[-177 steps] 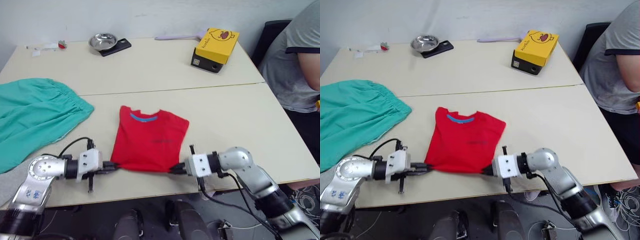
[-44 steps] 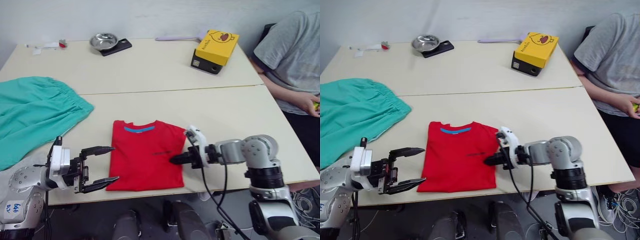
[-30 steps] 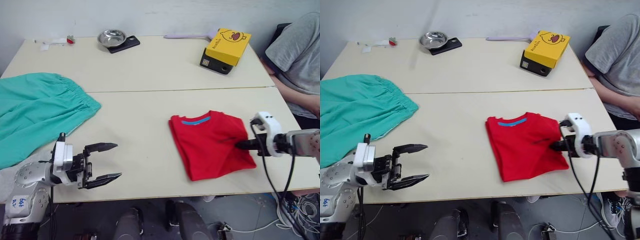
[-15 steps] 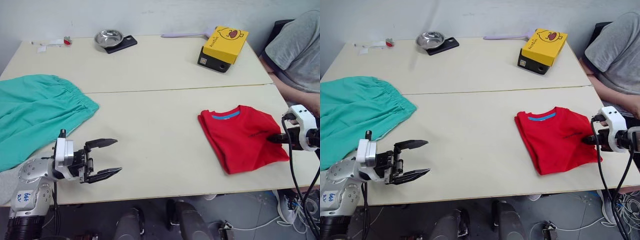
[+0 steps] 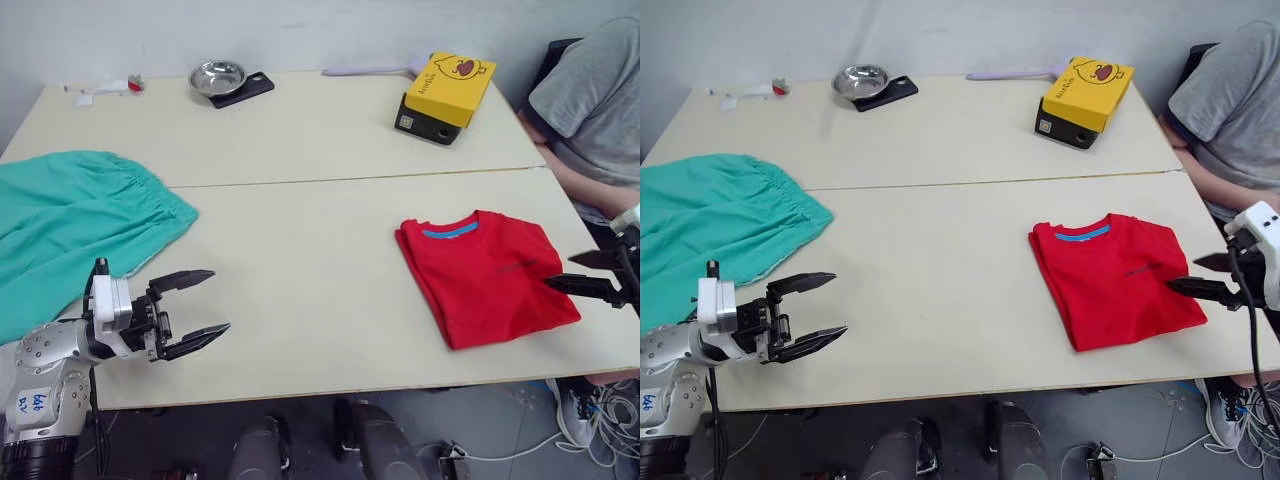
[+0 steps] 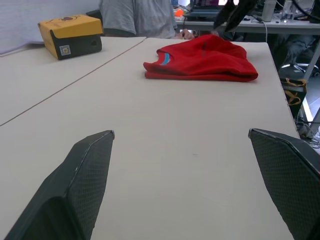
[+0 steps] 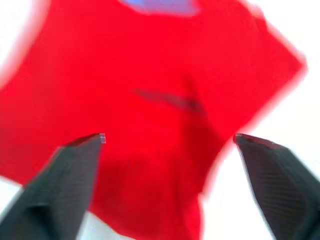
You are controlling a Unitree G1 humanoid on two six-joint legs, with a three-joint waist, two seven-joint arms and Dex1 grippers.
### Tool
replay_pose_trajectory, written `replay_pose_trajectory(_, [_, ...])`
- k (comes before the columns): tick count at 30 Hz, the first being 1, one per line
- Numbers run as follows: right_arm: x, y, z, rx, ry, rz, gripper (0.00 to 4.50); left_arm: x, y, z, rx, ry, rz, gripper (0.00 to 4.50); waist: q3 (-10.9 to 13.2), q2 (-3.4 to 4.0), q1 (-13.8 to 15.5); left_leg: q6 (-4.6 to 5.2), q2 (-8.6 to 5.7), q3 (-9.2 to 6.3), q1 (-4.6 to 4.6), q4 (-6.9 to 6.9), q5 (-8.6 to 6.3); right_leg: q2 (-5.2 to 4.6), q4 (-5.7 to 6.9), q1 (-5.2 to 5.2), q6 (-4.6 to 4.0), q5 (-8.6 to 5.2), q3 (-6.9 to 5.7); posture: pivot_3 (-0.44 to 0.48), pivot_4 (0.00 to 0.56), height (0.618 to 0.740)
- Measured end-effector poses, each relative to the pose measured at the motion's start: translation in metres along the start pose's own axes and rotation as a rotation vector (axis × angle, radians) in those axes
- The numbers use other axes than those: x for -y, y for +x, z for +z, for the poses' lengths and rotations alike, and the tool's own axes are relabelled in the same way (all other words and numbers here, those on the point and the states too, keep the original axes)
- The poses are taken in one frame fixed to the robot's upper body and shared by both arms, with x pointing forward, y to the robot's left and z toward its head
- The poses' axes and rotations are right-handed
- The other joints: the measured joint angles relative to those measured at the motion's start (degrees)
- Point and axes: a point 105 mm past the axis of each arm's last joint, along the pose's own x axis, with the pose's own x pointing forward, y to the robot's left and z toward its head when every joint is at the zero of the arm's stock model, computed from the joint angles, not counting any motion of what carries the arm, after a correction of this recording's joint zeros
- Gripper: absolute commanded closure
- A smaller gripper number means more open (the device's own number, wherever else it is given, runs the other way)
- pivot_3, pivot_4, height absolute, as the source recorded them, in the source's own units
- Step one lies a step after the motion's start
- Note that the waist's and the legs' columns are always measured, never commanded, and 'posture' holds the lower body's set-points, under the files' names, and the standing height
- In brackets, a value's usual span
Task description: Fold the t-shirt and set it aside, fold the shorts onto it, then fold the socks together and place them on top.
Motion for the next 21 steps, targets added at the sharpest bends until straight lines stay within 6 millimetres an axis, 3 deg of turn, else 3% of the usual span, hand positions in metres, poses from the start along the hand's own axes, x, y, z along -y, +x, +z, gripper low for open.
replay_pose_trajectory(6, [-0.055, 0.037, -0.002, 0.336, -0.234, 0.151, 0.08, -0.013, -0.031, -0.004, -0.062, 0.007, 0.161, 0.0, 0.0, -0.14, 0.0, -0.05, 0.11, 0.02, 0.02, 0.0, 0.1, 0.23, 0.03, -0.02, -0.06, 0.06, 0.21, 0.0, 0.15, 0.74])
replay_pose_trajectory(10, [-0.09, 0.056, 0.003, 0.493, -0.345, 0.252, 0.08, -0.013, -0.069, -0.009, -0.124, 0.007, 0.333, 0.0, 0.0, -0.18, -0.3, -0.21, 0.18, 0.05, 0.06, 0.0, 0.19, 0.25, 0.09, -0.04, -0.13, 0.1, 0.24, 0.0, 0.15, 0.74])
replay_pose_trajectory(14, [-0.124, 0.07, -0.008, 0.572, -0.386, 0.359, 0.08, -0.007, -0.112, -0.01, -0.165, -0.001, 0.566, 0.0, -0.1, -0.2, -0.2, -0.15, 0.16, 0.04, 0.07, -0.01, 0.15, 0.22, 0.09, -0.04, -0.16, 0.11, 0.25, 0.0, 0.15, 0.74])
replay_pose_trajectory(17, [-0.139, 0.074, -0.014, 0.617, -0.435, 0.388, 0.08, -0.002, -0.151, -0.003, -0.125, -0.018, 0.81, 0.0, -0.1, -0.24, -0.2, 0.22, 0.14, 0.05, 0.08, 0.08, -0.07, 0.17, 0.11, -0.02, -0.17, 0.11, 0.24, 0.0, 0.15, 0.74])
replay_pose_trajectory(21, [-0.144, 0.073, -0.012, 0.668, -0.474, 0.367, 0.08, 0.025, -0.198, -0.006, -0.145, -0.102, 1.052, 0.0, -0.1, -0.33, -0.6, 0.28, 0.04, 0.06, 0.12, 0.17, -0.11, 0.01, 0.12, 0.01, -0.21, 0.13, 0.19, 0.0, 0.15, 0.74])
